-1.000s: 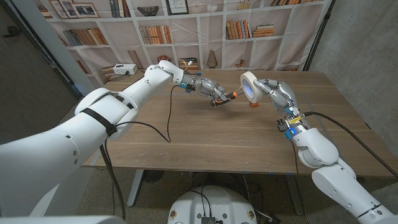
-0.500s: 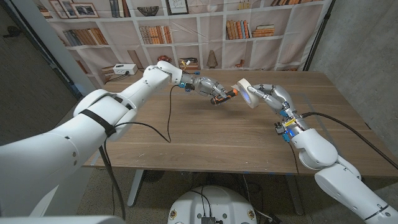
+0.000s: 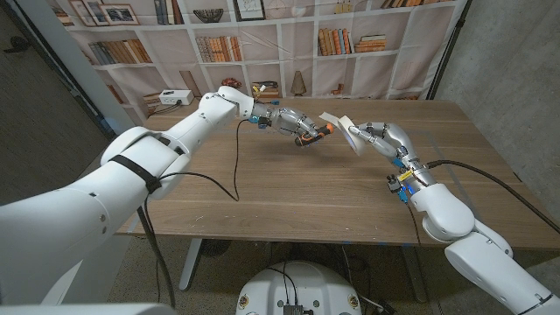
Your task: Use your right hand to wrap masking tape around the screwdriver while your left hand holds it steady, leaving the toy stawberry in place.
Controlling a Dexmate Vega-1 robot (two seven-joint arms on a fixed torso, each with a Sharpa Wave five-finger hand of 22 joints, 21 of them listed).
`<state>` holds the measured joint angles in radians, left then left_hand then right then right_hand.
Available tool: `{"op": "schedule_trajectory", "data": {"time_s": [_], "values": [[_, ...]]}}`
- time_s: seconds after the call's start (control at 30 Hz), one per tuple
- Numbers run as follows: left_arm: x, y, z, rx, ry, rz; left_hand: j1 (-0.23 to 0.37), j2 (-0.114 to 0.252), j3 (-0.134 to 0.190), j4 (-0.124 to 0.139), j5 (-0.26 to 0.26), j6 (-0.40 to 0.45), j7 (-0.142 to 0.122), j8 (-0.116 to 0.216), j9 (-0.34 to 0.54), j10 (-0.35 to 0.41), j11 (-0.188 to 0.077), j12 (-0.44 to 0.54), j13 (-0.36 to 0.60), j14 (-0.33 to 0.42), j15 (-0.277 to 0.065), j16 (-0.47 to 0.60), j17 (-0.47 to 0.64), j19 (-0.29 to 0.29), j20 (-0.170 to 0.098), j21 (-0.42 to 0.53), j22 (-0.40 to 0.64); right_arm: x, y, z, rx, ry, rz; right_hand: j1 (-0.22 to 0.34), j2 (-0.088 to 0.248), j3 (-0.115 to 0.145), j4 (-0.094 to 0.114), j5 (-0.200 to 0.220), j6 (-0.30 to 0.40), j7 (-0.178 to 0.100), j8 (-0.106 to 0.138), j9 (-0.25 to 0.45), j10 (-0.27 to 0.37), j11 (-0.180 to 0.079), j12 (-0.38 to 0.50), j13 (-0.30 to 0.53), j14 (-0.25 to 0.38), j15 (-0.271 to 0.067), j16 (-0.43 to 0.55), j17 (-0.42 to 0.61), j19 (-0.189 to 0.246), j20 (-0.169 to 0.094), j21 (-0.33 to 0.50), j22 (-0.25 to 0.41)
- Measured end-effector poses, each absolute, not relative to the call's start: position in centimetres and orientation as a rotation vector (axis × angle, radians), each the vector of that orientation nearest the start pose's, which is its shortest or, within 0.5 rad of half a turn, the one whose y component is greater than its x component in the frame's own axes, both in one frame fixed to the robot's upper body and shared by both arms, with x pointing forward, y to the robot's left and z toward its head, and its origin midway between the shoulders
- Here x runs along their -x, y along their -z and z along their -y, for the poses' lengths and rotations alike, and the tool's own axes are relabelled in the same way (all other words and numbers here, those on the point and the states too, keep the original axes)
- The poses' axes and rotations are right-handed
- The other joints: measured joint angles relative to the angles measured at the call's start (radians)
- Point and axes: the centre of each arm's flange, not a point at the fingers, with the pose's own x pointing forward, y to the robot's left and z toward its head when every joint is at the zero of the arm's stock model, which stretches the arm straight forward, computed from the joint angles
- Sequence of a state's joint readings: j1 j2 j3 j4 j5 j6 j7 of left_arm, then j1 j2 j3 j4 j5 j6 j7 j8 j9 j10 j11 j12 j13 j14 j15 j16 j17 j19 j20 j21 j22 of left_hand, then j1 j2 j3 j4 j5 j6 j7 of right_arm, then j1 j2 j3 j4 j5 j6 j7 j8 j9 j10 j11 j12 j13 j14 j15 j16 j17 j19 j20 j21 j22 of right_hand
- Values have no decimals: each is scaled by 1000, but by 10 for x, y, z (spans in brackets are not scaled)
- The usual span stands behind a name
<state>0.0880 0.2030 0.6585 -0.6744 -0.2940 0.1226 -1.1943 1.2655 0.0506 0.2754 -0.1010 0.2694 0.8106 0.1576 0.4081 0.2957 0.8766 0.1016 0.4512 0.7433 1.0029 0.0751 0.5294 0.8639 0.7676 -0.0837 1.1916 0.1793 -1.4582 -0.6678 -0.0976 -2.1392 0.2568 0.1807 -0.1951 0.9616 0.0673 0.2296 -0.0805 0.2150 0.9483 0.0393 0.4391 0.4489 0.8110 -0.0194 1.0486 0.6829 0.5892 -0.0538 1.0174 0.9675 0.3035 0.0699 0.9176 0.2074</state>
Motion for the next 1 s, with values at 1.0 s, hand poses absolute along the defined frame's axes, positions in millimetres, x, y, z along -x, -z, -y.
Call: {"op": "schedule_trajectory", "data": {"time_s": [1.0], "values": [[-673, -94, -106, -792, 1107, 103, 0, 0, 0, 0, -11, 5, 5, -12, 1, 6, 6, -12, 1, 0, 0, -7, 6, 0, 0, 8, 0, -448, 38, 257, 290, -152, 763, -1, 1, 0, 0, -4, 0, 0, 1, -1, -2, 2, 6, -4, 0, 0, 4, -5, -10, -1, 26, -8]]}}
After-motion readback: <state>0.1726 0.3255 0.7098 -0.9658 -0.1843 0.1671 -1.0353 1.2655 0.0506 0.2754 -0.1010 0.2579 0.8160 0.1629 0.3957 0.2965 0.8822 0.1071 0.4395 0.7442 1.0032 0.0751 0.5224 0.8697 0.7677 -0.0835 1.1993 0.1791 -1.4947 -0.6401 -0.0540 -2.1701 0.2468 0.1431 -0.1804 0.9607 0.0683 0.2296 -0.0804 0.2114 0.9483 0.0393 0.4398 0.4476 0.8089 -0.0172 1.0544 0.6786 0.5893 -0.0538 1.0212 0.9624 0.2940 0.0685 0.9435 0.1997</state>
